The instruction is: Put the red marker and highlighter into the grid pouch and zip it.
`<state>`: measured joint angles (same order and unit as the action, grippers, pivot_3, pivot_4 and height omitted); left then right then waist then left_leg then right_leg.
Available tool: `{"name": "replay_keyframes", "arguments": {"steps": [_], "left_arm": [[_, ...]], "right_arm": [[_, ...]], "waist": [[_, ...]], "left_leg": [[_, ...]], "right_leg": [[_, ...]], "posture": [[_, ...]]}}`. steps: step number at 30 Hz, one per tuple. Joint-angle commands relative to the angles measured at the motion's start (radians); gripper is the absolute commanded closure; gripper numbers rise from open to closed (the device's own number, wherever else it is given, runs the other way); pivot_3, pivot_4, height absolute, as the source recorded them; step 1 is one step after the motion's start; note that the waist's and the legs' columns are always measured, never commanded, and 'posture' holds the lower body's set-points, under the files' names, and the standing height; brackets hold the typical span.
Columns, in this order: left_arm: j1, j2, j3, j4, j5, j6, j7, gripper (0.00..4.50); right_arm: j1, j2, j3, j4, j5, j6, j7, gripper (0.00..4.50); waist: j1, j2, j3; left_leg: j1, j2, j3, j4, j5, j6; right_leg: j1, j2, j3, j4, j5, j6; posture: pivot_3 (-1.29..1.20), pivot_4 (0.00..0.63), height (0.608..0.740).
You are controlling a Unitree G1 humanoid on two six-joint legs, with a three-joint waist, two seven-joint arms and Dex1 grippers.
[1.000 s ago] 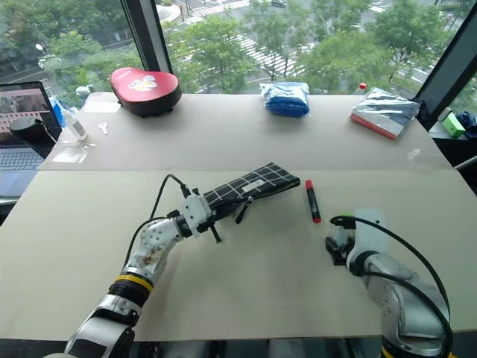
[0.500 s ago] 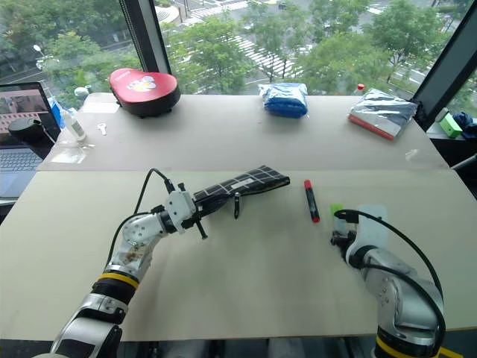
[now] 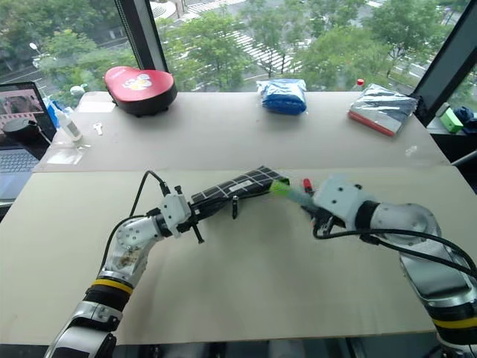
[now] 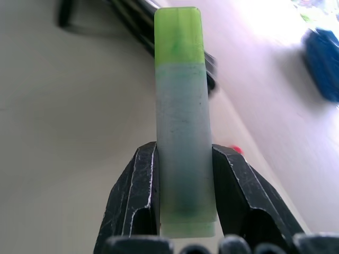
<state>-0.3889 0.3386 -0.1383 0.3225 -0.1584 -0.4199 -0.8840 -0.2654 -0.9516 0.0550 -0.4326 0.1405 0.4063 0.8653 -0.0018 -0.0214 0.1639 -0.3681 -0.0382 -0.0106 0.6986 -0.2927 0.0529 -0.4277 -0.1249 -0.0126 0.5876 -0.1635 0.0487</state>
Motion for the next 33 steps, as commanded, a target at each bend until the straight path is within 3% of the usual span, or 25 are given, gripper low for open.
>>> {"name": "replay_keyframes", "arguments": {"steps": [1, 15, 33], "left_arm": [[0.005, -0.004, 0.003, -0.052, -0.01, 0.007, 0.01, 4.5], [0.024, -0.003, 0.001, -0.086, 0.0, 0.017, 0.036, 4.5], [0.035, 0.032, -0.05, -0.05, 0.056, -0.054, -0.007, 4.5]], "right_arm": [[-0.08, 0.005, 0.062, 0.066, -0.081, -0.109, 0.021, 3.48], [-0.125, 0.046, 0.083, 0.229, -0.172, -0.202, 0.02, 3.48], [-0.173, 0.05, 0.073, 0.277, -0.157, -0.098, 0.051, 3.48]], "waist": [[0.002, 0.0, 0.0], [0.013, 0.0, 0.0], [0.013, 0.0, 0.0]], "left_leg": [[0.0, 0.0, 0.0, 0.0, 0.0, 0.0], [-0.002, -0.001, 0.0, 0.0, 0.0, 0.0], [-0.002, -0.001, 0.001, -0.001, 0.0, 0.0]], "right_leg": [[0.0, 0.0, 0.0, 0.0, 0.0, 0.0], [-0.002, -0.001, 0.0, -0.001, 0.0, -0.001], [-0.002, -0.001, 0.0, -0.002, 0.0, -0.001]], "posture": [[0.0, 0.15, 0.74], [0.0, 0.15, 0.74], [0.0, 0.15, 0.74]]}}
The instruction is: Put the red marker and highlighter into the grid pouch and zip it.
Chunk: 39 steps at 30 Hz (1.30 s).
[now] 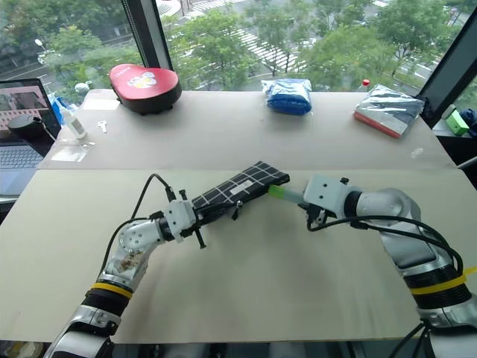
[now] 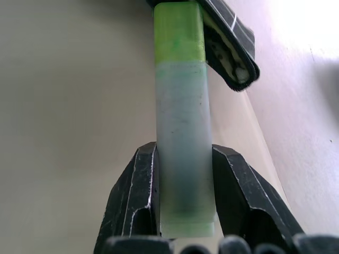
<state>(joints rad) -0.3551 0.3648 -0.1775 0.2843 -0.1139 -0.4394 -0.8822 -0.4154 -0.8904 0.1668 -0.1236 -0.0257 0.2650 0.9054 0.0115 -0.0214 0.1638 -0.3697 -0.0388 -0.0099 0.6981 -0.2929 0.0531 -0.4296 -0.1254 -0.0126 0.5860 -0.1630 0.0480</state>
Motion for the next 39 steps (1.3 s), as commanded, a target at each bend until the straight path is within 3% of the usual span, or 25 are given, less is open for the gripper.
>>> {"name": "replay_keyframes", "arguments": {"steps": [1, 13, 20, 24, 39], "left_arm": [[0.001, 0.006, -0.011, -0.009, 0.011, -0.038, -0.01, 4.5], [-0.005, 0.008, -0.018, 0.005, 0.018, -0.054, -0.017, 4.5], [-0.006, 0.007, -0.021, 0.009, 0.021, -0.055, -0.016, 4.5], [-0.006, 0.006, -0.022, 0.013, 0.021, -0.059, -0.015, 4.5], [-0.01, -0.001, -0.021, 0.016, 0.014, -0.055, -0.013, 4.5]], "right_arm": [[-0.024, -0.01, -0.038, -0.035, 0.01, 0.055, 0.013, 3.48], [-0.056, 0.011, -0.031, -0.03, 0.002, 0.126, 0.007, 3.48], [-0.045, 0.049, -0.045, -0.134, 0.181, 0.45, 0.084, 3.48], [-0.052, 0.08, -0.038, -0.157, 0.209, 0.569, 0.044, 3.48], [-0.148, 0.148, 0.124, -0.156, 0.013, 0.423, -0.103, 3.48]], "waist": [[0.0, 0.0, 0.0], [0.0, 0.0, 0.0], [0.0, 0.0, 0.0], [0.0, 0.0, 0.0], [-0.001, 0.0, 0.0]], "left_leg": [[0.0, 0.0, 0.0, 0.0, 0.0, 0.0], [0.0, 0.0, 0.0, 0.0, 0.0, 0.0], [0.0, 0.0, -0.001, 0.0, 0.0, 0.0], [0.0, 0.0, -0.001, 0.0, 0.0, 0.0], [-0.007, -0.001, 0.001, 0.001, 0.001, -0.002]], "right_leg": [[0.0, 0.0, 0.0, 0.0, 0.0, 0.0], [0.0, 0.0, 0.0, 0.0, 0.0, 0.0], [0.0, 0.0, 0.0, 0.0, 0.0, 0.0], [0.0, -0.001, 0.0, 0.0, 0.0, 0.0], [-0.01, -0.001, 0.001, 0.007, 0.0, 0.0]], "posture": [[0.0, 0.15, 0.74], [0.0, 0.15, 0.74], [0.0, 0.15, 0.74], [0.0, 0.15, 0.74], [0.0, 0.15, 0.74]]}}
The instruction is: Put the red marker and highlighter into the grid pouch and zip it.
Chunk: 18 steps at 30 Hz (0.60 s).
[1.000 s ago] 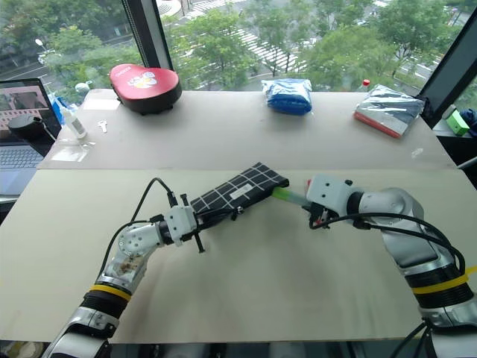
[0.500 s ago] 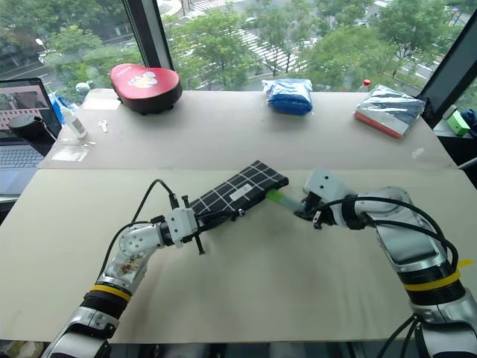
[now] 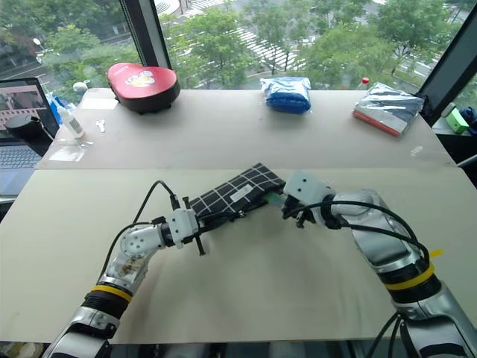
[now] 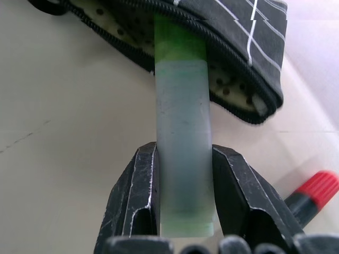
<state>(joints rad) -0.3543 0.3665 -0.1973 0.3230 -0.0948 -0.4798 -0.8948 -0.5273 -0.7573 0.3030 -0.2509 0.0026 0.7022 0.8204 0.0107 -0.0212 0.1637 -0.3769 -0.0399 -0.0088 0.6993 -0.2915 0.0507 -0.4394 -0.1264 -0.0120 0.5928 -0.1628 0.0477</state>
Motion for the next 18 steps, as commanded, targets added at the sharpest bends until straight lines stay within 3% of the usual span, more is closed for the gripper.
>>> {"name": "replay_keyframes", "arguments": {"steps": [1, 18], "left_arm": [[-0.011, -0.003, -0.001, -0.023, -0.005, -0.014, 0.0, 4.5], [-0.004, -0.015, 0.006, -0.055, -0.033, 0.023, 0.002, 4.5]], "right_arm": [[-0.041, 0.019, -0.013, -0.027, -0.017, -0.014, -0.018, 3.48], [-0.04, -0.033, 0.197, 0.168, -0.409, -0.736, -0.059, 3.48]], "waist": [[0.0, 0.0, 0.0], [-0.003, 0.0, 0.0]], "left_leg": [[0.0, 0.0, 0.0, 0.0, 0.0, 0.0], [0.0, -0.001, 0.001, 0.0, 0.002, -0.004]], "right_leg": [[0.0, 0.0, 0.0, 0.0, 0.0, 0.0], [0.0, 0.0, 0.0, 0.0, 0.0, 0.0]], "posture": [[0.0, 0.15, 0.74], [0.0, 0.15, 0.74]]}}
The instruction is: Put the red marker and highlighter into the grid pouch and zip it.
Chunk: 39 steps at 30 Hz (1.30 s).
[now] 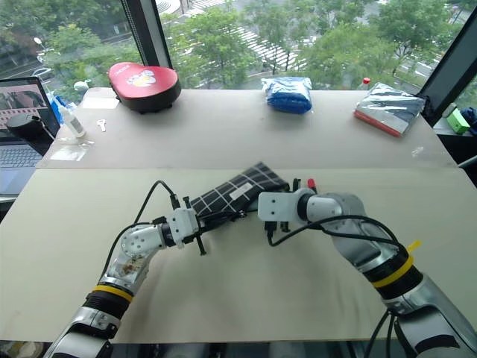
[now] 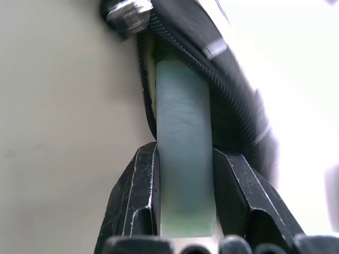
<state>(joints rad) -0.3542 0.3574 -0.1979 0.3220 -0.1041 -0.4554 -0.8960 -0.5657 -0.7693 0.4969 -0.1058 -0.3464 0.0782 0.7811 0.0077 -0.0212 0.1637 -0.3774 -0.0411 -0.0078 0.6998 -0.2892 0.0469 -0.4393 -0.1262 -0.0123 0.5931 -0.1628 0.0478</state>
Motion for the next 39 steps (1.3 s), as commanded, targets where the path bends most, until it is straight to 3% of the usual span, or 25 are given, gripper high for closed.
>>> {"name": "replay_keyframes", "arguments": {"steps": [1, 9, 15, 16, 19, 20, 24, 27, 30, 33, 36, 39], "left_arm": [[-0.001, -0.005, 0.009, -0.059, -0.025, 0.002, 0.004, 4.5], [0.007, -0.007, 0.015, -0.086, -0.032, 0.024, 0.007, 4.5], [0.01, -0.011, 0.02, -0.099, -0.046, 0.032, 0.01, 4.5], [0.011, -0.013, 0.021, -0.102, -0.049, 0.034, 0.013, 4.5], [0.013, -0.021, 0.03, -0.11, -0.06, 0.049, 0.02, 4.5], [0.014, -0.023, 0.033, -0.112, -0.062, 0.054, 0.022, 4.5], [0.012, -0.026, 0.036, -0.113, -0.065, 0.064, 0.026, 4.5], [0.009, -0.026, 0.036, -0.11, -0.065, 0.067, 0.027, 4.5], [0.003, -0.028, 0.034, -0.106, -0.064, 0.07, 0.03, 4.5], [-0.002, -0.032, 0.033, -0.102, -0.063, 0.073, 0.032, 4.5], [-0.005, -0.036, 0.032, -0.102, -0.062, 0.075, 0.034, 4.5], [-0.005, -0.039, 0.034, -0.106, -0.063, 0.08, 0.036, 4.5]], "right_arm": [[-0.003, -0.021, -0.001, 0.04, -0.077, -0.149, -0.034, 3.48], [-0.001, 0.037, -0.036, 0.113, -0.076, -0.364, -0.113, 3.48], [0.008, 0.119, -0.084, 0.129, 0.013, -0.34, -0.081, 3.48], [0.021, 0.123, -0.092, 0.113, 0.058, -0.302, -0.037, 2.48], [0.012, 0.127, -0.135, 0.123, 0.059, -0.259, -0.038, 1.45], [0.002, 0.127, -0.154, 0.133, 0.064, -0.259, -0.044, 1.27], [-0.014, 0.114, -0.252, 0.129, 0.185, -0.204, 0.006, 1.27], [0.004, 0.1, -0.351, 0.037, 0.39, -0.011, 0.115, 1.27], [0.013, 0.029, -0.509, -0.128, 0.793, 0.462, 0.241, 1.27], [0.051, -0.07, -0.652, -0.19, 1.063, 0.703, 0.323, 1.27], [0.08, -0.088, -0.717, -0.176, 1.101, 0.763, 0.267, 1.27], [0.081, -0.064, -0.706, -0.117, 0.991, 0.738, 0.114, 1.27]], "waist": [[0.0, 0.0, 0.0], [-0.002, 0.0, 0.0], [-0.002, 0.0, 0.0], [-0.002, 0.0, 0.0], [-0.001, 0.0, 0.0], [-0.001, 0.0, 0.0], [-0.001, 0.0, 0.0], [-0.001, 0.0, 0.0], [0.002, 0.0, 0.0], [0.008, 0.0, 0.0], [0.007, 0.0, 0.0], [0.002, 0.0, 0.0]], "left_leg": [[0.0, 0.0, 0.0, 0.0, 0.0, 0.0], [0.0, 0.0, 0.0, 0.0, 0.0, -0.001], [0.0, 0.001, 0.0, 0.0, 0.0, 0.0], [0.0, 0.001, 0.0, 0.0, 0.0, 0.0], [0.0, 0.001, 0.0, 0.0, 0.0, 0.0], [0.0, 0.001, 0.0, 0.0, 0.0, 0.0], [0.001, 0.001, 0.0, 0.0, 0.0, 0.001], [0.001, 0.001, 0.0, 0.0, 0.0, 0.001], [0.0, 0.002, -0.001, 0.0, -0.002, 0.003], [-0.001, 0.002, -0.003, 0.001, -0.004, 0.006], [0.0, 0.003, -0.003, 0.001, -0.004, 0.007], [0.0, 0.003, -0.001, 0.001, -0.004, 0.007]], "right_leg": [[0.0, 0.0, 0.0, 0.0, 0.0, 0.0], [0.0, 0.0, 0.0, 0.0, 0.0, 0.0], [0.0, 0.0, 0.0, 0.0, 0.0, 0.0], [0.0, 0.0, 0.0, 0.0, 0.0, 0.0], [0.001, 0.0, 0.0, 0.001, 0.0, 0.0], [0.001, 0.0, 0.001, 0.001, 0.0, 0.0], [0.001, 0.0, 0.0, 0.0, 0.0, 0.0], [0.001, 0.001, 0.0, 0.001, 0.0, 0.0], [0.001, 0.001, 0.0, 0.001, 0.001, -0.001], [0.001, 0.0, 0.0, 0.0, 0.001, -0.001], [0.002, 0.0, -0.001, 0.0, 0.001, -0.001], [0.001, 0.0, 0.001, 0.0, 0.001, -0.001]], "posture": [[0.0, 0.15, 0.74], [0.0, 0.15, 0.74], [0.0, 0.15, 0.74], [0.0, 0.15, 0.74], [0.0, 0.15, 0.74], [0.0, 0.15, 0.74], [0.0, 0.15, 0.74], [0.0, 0.15, 0.74], [0.0, 0.15, 0.74], [0.0, 0.15, 0.74], [0.0, 0.15, 0.74], [0.0, 0.15, 0.74]]}}
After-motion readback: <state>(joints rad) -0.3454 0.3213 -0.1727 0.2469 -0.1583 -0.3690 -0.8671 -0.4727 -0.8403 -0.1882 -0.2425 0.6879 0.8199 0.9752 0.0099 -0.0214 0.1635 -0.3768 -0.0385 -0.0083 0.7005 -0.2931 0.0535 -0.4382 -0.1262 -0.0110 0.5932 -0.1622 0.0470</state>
